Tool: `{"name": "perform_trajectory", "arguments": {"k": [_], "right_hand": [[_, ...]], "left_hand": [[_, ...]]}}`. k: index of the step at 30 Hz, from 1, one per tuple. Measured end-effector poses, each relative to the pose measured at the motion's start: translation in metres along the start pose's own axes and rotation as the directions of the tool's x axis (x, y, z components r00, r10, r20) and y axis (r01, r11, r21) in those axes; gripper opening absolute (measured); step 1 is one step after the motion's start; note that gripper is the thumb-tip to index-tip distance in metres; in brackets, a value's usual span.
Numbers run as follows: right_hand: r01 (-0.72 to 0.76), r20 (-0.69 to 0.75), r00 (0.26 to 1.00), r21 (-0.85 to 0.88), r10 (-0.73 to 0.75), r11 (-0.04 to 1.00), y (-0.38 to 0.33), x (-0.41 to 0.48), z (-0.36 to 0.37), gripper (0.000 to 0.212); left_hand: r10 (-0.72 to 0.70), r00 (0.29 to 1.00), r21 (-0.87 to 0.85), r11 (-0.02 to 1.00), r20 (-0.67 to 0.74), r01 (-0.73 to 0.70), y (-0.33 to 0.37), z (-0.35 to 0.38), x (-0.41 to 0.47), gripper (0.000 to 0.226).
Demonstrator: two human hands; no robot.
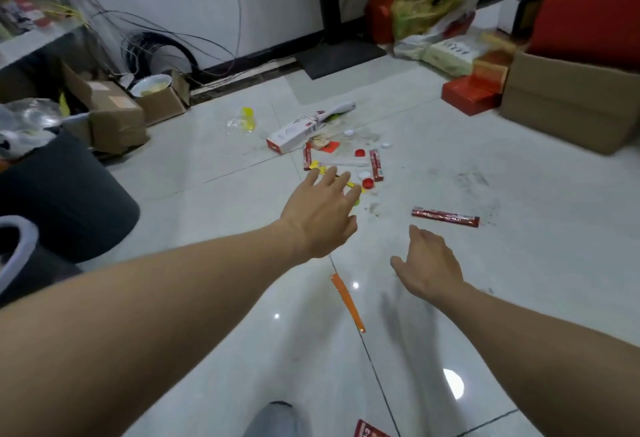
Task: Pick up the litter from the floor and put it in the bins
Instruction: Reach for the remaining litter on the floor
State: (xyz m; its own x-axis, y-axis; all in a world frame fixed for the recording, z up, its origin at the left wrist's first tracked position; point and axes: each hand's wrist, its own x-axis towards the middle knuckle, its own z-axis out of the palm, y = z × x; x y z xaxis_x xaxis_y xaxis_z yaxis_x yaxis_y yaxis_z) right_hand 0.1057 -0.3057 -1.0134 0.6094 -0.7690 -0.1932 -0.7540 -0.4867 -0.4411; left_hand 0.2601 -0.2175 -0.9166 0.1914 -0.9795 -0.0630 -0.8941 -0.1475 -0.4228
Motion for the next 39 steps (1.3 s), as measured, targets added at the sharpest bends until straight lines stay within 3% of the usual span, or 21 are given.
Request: {"name": "perform_trajectory", "arguments": {"k": [3, 16, 21, 26, 29, 32, 34, 39], "right_hand": [[-0.015, -0.001, 1.0, -0.019, 0.015, 1.0, 0.024, 0.007, -0.005, 0.07], [-0.014, 0.188, 0.982, -0.076, 0.028, 0.997, 0.073, 0.023, 0.037, 0.086], [-0.018, 0.204, 0.979, -0.067, 0.031, 0.998, 0.074, 0.03, 0.056, 0.075], [-0.096, 0.084, 0.992, -0.035, 0.099, 0.995, 0.081, 0.037, 0.062, 0.053], [-0.135, 0.038, 0.99, 0.013, 0.135, 0.991, 0.085, 0.037, 0.064, 0.051], [-0.203, -0.041, 0.977, 0.123, 0.209, 0.971, 0.09, 0.04, 0.062, 0.057], [-0.278, -0.119, 0.938, 0.301, 0.325, 0.912, 0.093, 0.044, 0.058, 0.061], [-0.385, -0.113, 0.781, 0.687, 0.614, 0.616, 0.099, 0.063, 0.041, 0.066]], "left_hand": [[-0.005, 1.0, -0.034, 0.999, 0.014, 0.005, 0.006, 0.006, 0.02, 0.058], [0.056, 0.996, -0.291, 0.956, 0.065, -0.035, 0.069, 0.073, 0.049, 0.057], [0.088, 0.99, -0.295, 0.954, 0.112, -0.051, 0.062, 0.094, 0.053, 0.058], [0.087, 0.987, -0.284, 0.958, 0.138, -0.045, 0.058, 0.109, 0.059, 0.057], [0.098, 0.985, -0.294, 0.954, 0.145, -0.052, 0.062, 0.114, 0.066, 0.057], [0.127, 0.983, -0.307, 0.948, 0.131, -0.081, 0.068, 0.115, 0.079, 0.057], [0.137, 0.984, -0.328, 0.94, 0.111, -0.094, 0.074, 0.116, 0.091, 0.057], [0.144, 0.984, -0.4, 0.912, 0.104, -0.091, 0.09, 0.119, 0.122, 0.056]]}}
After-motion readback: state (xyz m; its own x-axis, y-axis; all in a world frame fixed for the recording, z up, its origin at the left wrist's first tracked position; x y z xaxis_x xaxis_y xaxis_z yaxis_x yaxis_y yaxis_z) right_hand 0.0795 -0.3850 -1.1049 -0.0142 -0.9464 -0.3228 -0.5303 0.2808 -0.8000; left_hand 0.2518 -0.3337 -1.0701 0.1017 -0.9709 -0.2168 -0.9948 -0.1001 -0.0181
